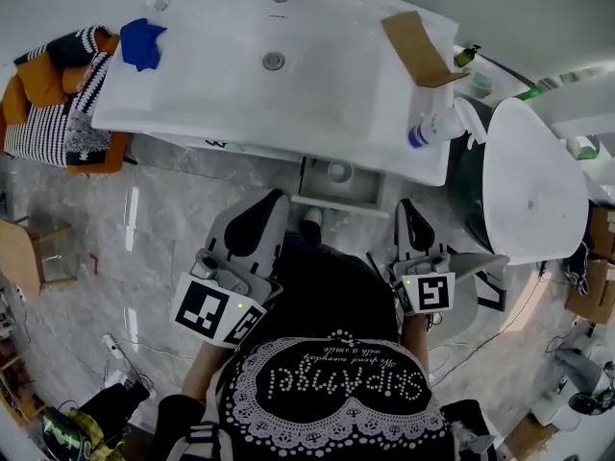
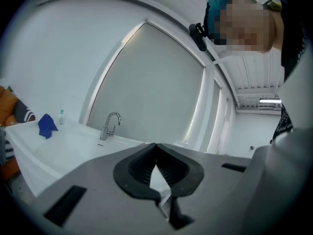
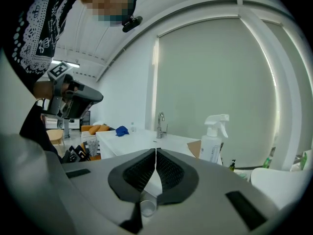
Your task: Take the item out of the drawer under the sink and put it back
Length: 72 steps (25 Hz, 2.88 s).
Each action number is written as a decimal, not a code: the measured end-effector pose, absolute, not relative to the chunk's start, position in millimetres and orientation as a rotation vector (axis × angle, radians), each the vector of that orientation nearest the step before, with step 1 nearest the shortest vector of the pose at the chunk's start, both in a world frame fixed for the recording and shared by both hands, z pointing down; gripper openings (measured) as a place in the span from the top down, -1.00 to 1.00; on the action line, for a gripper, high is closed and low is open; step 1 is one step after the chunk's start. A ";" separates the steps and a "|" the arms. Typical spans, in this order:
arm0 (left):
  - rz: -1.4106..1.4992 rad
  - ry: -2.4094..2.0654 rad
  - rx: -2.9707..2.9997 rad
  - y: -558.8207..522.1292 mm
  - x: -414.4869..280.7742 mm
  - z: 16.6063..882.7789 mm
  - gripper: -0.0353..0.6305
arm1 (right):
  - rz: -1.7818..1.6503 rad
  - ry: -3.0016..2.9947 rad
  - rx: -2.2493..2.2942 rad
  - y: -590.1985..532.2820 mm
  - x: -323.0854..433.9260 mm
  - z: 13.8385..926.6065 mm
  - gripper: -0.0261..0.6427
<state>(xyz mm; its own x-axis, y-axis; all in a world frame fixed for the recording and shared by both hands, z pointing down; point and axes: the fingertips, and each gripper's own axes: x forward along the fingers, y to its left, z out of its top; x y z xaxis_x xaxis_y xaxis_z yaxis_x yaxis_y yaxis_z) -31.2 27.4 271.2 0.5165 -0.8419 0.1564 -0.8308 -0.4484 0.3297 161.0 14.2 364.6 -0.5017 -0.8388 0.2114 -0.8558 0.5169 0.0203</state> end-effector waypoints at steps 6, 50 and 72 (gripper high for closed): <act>-0.060 -1.398 2.394 26.8 -29.7 268.7 0.88 | 0.011 -2.496 1.391 15.4 160.0 371.6 0.86; 0.009 -1.291 2.378 19.6 5.4 276.1 0.88 | -0.079 -2.251 1.017 18.1 154.0 468.2 0.85; -0.009 -1.349 2.320 15.2 -22.1 281.3 0.88 | -0.104 -2.172 0.859 10.5 123.3 503.8 0.73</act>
<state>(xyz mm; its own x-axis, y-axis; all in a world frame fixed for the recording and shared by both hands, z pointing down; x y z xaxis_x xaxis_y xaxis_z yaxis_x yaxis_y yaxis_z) -22.1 15.2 281.3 0.5208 -0.8258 0.2165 -0.8228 -0.4179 0.3851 123.3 10.5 503.8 -0.4656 -0.6102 0.6410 -0.5464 0.7679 0.3342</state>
